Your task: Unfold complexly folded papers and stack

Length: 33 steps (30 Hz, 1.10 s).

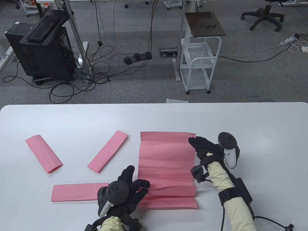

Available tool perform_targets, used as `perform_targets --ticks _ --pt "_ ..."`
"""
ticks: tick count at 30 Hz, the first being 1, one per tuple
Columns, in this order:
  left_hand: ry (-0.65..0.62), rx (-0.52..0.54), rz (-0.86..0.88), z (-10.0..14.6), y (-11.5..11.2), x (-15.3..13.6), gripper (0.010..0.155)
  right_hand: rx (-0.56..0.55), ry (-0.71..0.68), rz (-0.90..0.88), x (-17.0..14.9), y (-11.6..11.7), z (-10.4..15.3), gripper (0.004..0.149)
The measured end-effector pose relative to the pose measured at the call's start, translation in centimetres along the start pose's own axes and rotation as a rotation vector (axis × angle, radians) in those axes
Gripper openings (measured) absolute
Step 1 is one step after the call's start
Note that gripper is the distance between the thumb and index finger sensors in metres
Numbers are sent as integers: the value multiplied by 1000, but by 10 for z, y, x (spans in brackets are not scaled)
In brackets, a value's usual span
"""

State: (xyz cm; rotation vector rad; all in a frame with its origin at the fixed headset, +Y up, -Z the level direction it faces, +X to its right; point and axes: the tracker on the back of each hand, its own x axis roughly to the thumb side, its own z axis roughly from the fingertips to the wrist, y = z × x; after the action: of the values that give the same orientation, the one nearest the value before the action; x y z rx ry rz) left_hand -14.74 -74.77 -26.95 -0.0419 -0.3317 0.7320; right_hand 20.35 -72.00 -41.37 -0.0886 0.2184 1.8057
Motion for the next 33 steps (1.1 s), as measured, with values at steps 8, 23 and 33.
perform_targets --ticks 8,23,33 --pt "15 -240 -40 -4 -12 -6 38 -8 26 9 -18 11 -6 39" --pt "25 -450 -160 -11 -32 0 43 2 21 47 -33 20 -3 40" --pt "66 -692 -271 -15 -66 7 71 -8 24 71 -35 23 -3 40"
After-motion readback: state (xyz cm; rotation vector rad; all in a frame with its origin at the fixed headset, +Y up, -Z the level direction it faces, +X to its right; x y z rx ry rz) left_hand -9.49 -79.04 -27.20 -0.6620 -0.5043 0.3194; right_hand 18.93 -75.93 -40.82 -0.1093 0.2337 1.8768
